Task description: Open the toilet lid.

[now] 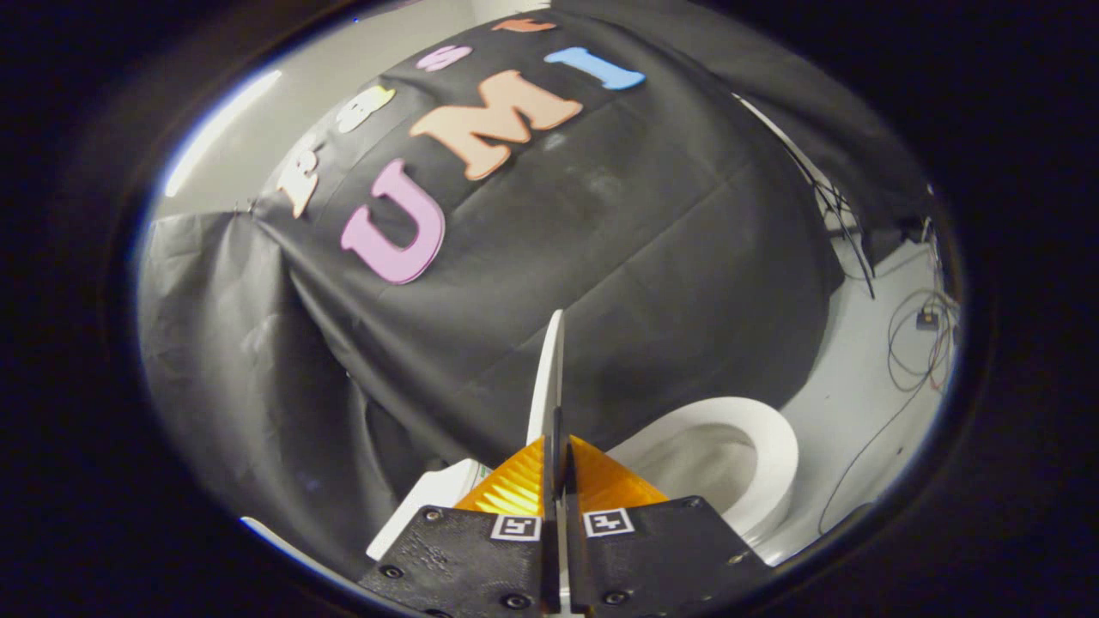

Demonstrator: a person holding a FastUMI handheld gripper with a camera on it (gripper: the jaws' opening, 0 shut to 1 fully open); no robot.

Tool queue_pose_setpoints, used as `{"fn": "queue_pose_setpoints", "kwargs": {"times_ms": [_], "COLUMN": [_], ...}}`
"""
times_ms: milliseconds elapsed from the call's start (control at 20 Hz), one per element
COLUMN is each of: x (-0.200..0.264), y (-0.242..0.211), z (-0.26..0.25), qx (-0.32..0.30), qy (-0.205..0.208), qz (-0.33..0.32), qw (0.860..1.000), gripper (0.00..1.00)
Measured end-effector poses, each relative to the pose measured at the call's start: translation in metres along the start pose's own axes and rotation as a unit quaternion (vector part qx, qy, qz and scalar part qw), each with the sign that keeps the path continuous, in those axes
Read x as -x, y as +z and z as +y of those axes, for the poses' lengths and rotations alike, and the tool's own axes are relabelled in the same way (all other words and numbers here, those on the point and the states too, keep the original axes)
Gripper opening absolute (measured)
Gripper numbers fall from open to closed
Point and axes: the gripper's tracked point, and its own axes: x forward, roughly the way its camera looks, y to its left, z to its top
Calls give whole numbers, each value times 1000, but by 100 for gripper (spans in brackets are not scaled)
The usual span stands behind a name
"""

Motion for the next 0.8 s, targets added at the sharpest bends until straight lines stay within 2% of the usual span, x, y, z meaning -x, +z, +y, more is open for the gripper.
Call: {"fn": "queue_pose_setpoints", "kwargs": {"times_ms": [400, 800], "x": [-1, -7], "y": [0, -12], "z": [65, 127], "qx": [92, 203], "qy": [5, 16], "qz": [13, 24], "qw": [996, 979], "gripper": [4, 5]}}
